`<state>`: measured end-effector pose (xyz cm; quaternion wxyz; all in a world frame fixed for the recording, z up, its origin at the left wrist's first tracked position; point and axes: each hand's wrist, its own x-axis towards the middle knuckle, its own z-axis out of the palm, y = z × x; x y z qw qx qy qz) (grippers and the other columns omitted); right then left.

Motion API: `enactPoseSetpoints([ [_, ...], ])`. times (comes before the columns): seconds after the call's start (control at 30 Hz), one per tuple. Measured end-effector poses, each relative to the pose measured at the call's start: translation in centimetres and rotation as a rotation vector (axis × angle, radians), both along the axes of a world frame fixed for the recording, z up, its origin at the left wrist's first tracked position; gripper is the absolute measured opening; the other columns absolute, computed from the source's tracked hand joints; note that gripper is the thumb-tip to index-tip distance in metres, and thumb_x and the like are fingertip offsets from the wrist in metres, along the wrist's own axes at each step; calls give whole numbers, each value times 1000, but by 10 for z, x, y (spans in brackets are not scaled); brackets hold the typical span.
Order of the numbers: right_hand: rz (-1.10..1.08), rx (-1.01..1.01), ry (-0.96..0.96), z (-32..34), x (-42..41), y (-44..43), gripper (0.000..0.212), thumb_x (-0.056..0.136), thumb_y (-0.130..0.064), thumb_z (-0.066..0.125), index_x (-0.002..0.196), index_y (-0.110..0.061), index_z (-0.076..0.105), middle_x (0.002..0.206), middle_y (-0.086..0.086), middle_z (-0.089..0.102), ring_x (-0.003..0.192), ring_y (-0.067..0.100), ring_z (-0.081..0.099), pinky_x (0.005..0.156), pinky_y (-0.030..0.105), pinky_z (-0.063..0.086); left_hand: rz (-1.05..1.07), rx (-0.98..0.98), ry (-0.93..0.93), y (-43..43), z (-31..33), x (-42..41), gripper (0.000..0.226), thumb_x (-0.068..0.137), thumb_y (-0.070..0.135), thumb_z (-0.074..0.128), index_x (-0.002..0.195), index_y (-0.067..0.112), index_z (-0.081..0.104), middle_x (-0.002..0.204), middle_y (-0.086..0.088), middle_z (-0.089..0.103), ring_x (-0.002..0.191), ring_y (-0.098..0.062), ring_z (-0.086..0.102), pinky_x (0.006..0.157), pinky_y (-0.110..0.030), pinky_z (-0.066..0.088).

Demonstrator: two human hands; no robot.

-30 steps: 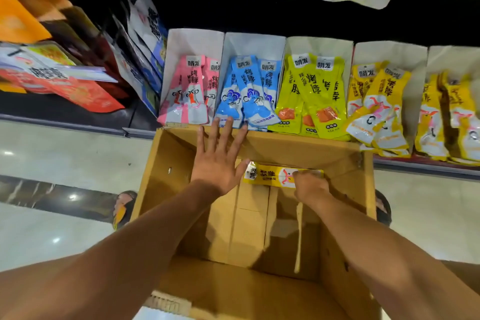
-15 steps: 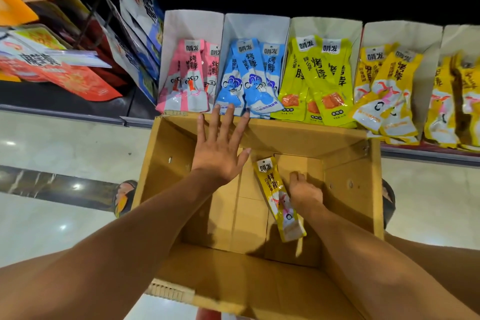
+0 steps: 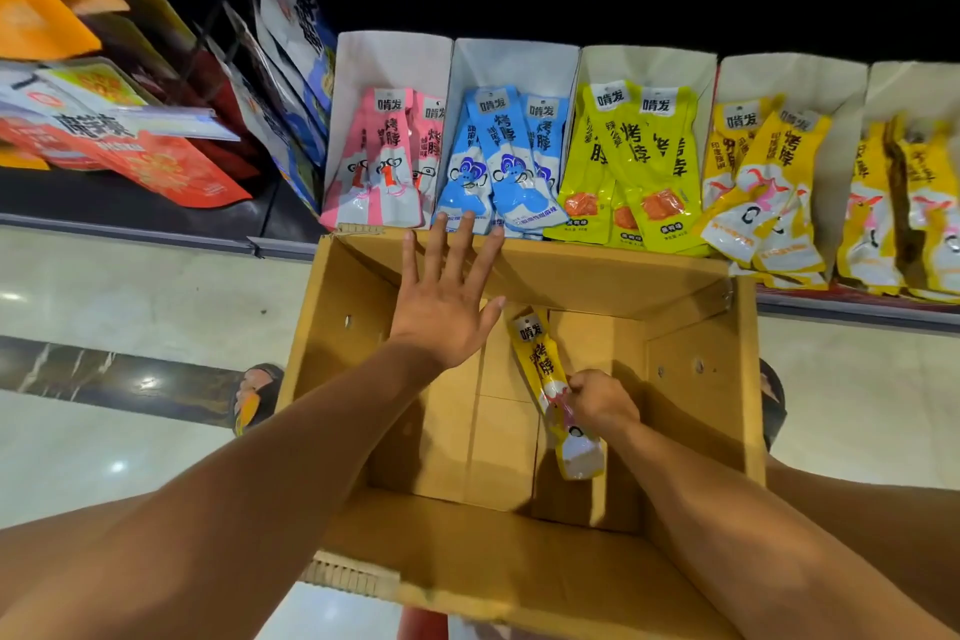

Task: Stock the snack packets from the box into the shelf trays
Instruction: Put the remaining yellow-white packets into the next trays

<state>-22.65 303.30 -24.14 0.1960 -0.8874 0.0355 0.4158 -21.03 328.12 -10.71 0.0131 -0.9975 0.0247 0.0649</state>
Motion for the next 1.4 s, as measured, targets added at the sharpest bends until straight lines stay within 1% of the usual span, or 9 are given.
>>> enactPoseSetpoints([
  [0.17, 24, 43, -49, 40, 15, 1, 20, 90, -42, 64, 79, -25, 65, 92, 0, 70, 91, 23, 67, 79, 31, 55, -13, -19, 177, 6, 19, 7, 71, 104, 63, 13, 158, 38, -25, 171, -4, -18, 155, -34, -22, 124, -61, -7],
  [0.27, 82, 83, -104, 85, 20, 1, 25, 90, -37, 65, 68, -26, 57, 76, -3, 59, 79, 18, 58, 76, 31, 51, -38, -87, 247, 11, 50, 6, 69, 105, 61, 16, 162, 36, -13, 172, -2, -14, 156, -30, -21, 126, -55, -8],
  [0.43, 105, 225, -142, 181, 29, 10, 25, 91, -28, 70, 70, -25, 58, 57, -11, 56, 61, 8, 56, 62, 23, 45, 54, -278, 226, 22, 119, 6, 83, 103, 65, 35, 165, 20, 3, 172, -7, 10, 159, -30, 7, 127, -53, 14],
  [0.6, 83, 515, -260, 297, 20, 24, 25, 92, -18, 70, 70, -17, 58, 66, 3, 56, 62, 13, 55, 50, 18, 41, 384, -893, 114, 27, 199, -2, 97, 92, 62, 65, 164, 18, 15, 164, -7, 35, 146, -31, 42, 118, -45, 35],
  [0.7, 111, 627, -315, 343, 3, 24, 21, 93, -21, 70, 75, -15, 63, 65, -1, 58, 60, 9, 55, 56, 22, 43, 500, -1345, 187, 20, 226, -20, 67, 85, 65, 72, 135, 21, 63, 125, -5, 74, 114, -26, 70, 106, -52, 50],
  [0.83, 106, 772, -312, 357, -10, 19, 15, 92, -18, 73, 78, -15, 72, 65, -3, 61, 64, 10, 53, 59, 22, 42, 638, -1842, 160, 15, 234, -49, 36, 93, 36, 72, 117, 9, 72, 111, -19, 76, 100, -33, 73, 84, -49, 62],
  [1.03, 18, 804, -341, 342, -1, 35, 6, 93, -18, 72, 92, -13, 76, 71, 1, 65, 60, 6, 51, 55, 20, 40, 732, -1779, 167, -2, 224, -53, 47, 97, 45, 66, 124, 7, 67, 109, -14, 78, 104, -30, 75, 93, -51, 58],
  [1.23, 159, 613, -236, 325, 3, 29, 42, 76, -46, 83, 105, -19, 72, 99, -5, 78, 93, 13, 74, 86, 47, 59, 826, -1778, 4, 14, 227, -43, 39, 101, 53, 55, 114, 19, 71, 102, -8, 80, 101, -30, 75, 94, -53, 57],
  [1.4, 216, 542, -240, 329, 6, 27, 20, 83, -33, 81, 96, -18, 76, 90, -8, 78, 85, 8, 74, 83, 49, 60, 892, -1815, -43, 22, 222, -33, 29, 102, 44, 58, 112, 20, 70, 101, -6, 80, 101, -29, 74, 92, -54, 57],
])
